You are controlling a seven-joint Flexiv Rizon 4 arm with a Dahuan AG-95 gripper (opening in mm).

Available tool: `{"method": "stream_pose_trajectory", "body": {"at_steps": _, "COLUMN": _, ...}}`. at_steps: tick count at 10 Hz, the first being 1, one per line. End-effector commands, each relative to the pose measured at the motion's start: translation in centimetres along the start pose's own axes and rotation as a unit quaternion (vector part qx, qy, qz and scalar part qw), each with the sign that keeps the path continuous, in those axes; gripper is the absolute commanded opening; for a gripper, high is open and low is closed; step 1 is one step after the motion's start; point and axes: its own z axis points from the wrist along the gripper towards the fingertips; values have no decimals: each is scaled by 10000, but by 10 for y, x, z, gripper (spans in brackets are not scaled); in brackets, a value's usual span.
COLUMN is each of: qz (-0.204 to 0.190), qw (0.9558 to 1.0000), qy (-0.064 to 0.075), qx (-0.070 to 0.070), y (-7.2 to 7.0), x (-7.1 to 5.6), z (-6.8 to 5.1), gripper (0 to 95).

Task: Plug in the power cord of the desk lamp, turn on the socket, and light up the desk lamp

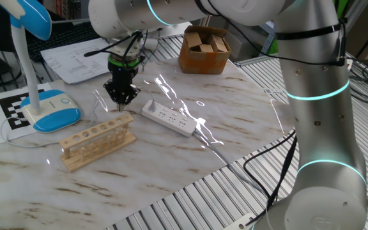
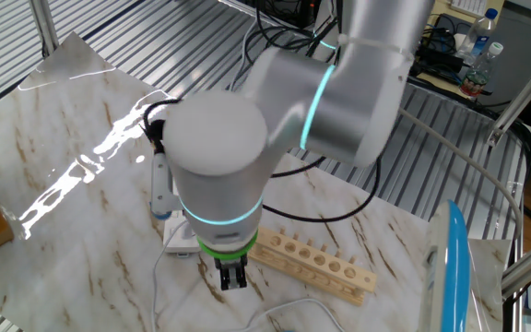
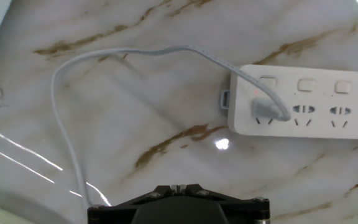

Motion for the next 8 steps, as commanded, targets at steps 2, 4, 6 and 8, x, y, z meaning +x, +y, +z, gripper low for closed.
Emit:
{"method": "stream_pose_trajectory", "body": {"at_steps": 2, "qz": -488, "qw": 9985, "qy": 204, "qx": -133, "y": 3, "x": -1, "z": 1, "gripper": 0}}
{"method": "stream_pose_trajectory", "body": {"at_steps": 4, "qz": -619, "qw": 9971, "qy": 328, "qx": -310, "y": 3, "x": -1, "z": 1, "gripper": 0}}
{"method": "stream_pose_trajectory", "body": {"at_steps": 6, "qz": -509, "qw": 9973, "qy": 387, "qx": -371, "y": 3, "x": -1, "z": 1, "gripper": 0}}
{"method": "stream_pose_trajectory", "body": {"at_steps": 8, "qz": -501, "qw": 9974, "qy": 387, "qx": -349, "y": 3, "x": -1, "z": 1, "gripper": 0}}
